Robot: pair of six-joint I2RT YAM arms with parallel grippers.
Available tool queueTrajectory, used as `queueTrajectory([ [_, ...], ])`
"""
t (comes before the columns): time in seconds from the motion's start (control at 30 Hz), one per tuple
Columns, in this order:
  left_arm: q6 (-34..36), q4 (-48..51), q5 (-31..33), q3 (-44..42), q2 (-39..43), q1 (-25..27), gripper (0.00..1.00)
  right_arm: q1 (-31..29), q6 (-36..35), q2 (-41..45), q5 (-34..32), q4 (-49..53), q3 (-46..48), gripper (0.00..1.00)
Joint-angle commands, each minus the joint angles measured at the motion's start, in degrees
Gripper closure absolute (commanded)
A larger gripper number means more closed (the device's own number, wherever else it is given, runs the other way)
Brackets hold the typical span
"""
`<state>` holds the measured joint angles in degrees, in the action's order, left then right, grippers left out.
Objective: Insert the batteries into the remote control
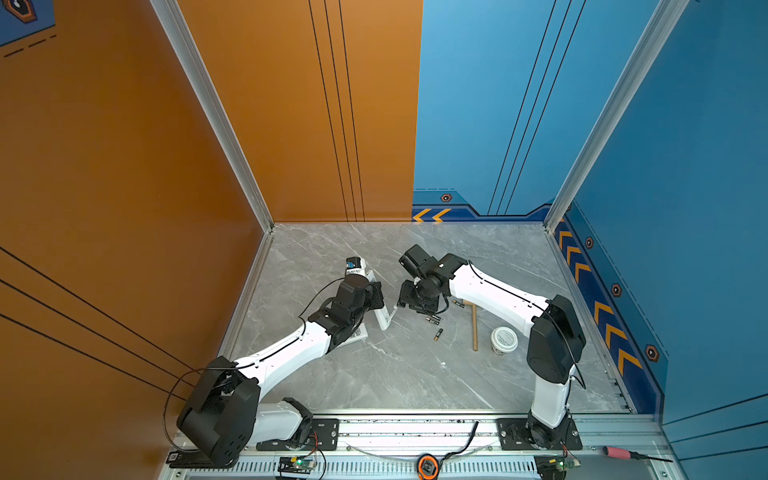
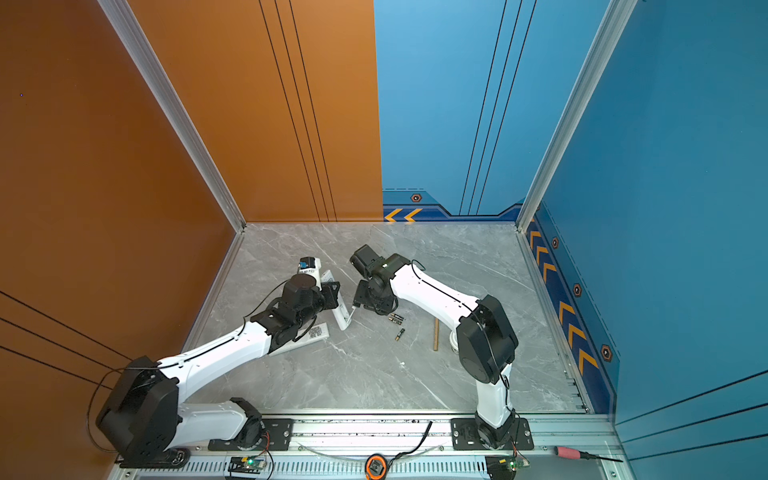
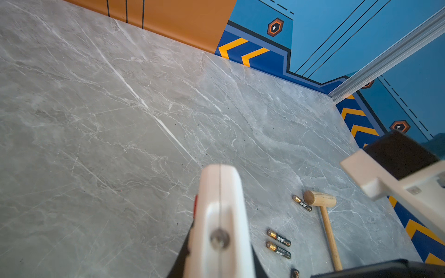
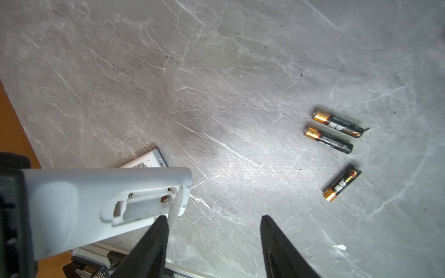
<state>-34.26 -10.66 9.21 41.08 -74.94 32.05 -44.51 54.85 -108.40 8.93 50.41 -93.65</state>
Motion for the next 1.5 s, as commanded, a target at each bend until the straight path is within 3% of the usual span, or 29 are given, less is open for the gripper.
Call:
queueTrajectory([
  [0.0, -0.4, -5.3, 0.0, 0.6, -1.4, 0.4, 1.00, -0.3, -1.3, 0.6, -0.7, 2.4, 1.2, 0.40],
  [0.57, -3.9, -9.6, -4.1, -1.4, -5.6, 0.0, 1.00, -1.6, -1.3, -3.5, 3.2, -1.6, -1.1, 0.39],
  [0.77, -8.2, -15.8, -7.4, -5.5, -8.5, -2.2, 1.00, -1.7, -1.8, -5.3, 3.8, -2.2, -1.5, 0.39],
  [1.03, -7.9, -16.3, -7.9, -7.3, -7.3, -4.2, 1.00, -1.6, -4.6, -4.1, 3.5, -1.7, -1.4, 0.40],
  [1.27, -5.5, -11.8, -10.5, -6.4, -2.0, -4.8, 1.00, -0.1, -11.5, 2.2, -2.3, 5.7, 2.0, 0.35],
  [1.47, -6.5, -5.4, -15.3, -7.4, 4.0, -4.8, 1.00, 6.6, -24.9, 2.9, -6.0, 13.5, 4.2, 0.34],
])
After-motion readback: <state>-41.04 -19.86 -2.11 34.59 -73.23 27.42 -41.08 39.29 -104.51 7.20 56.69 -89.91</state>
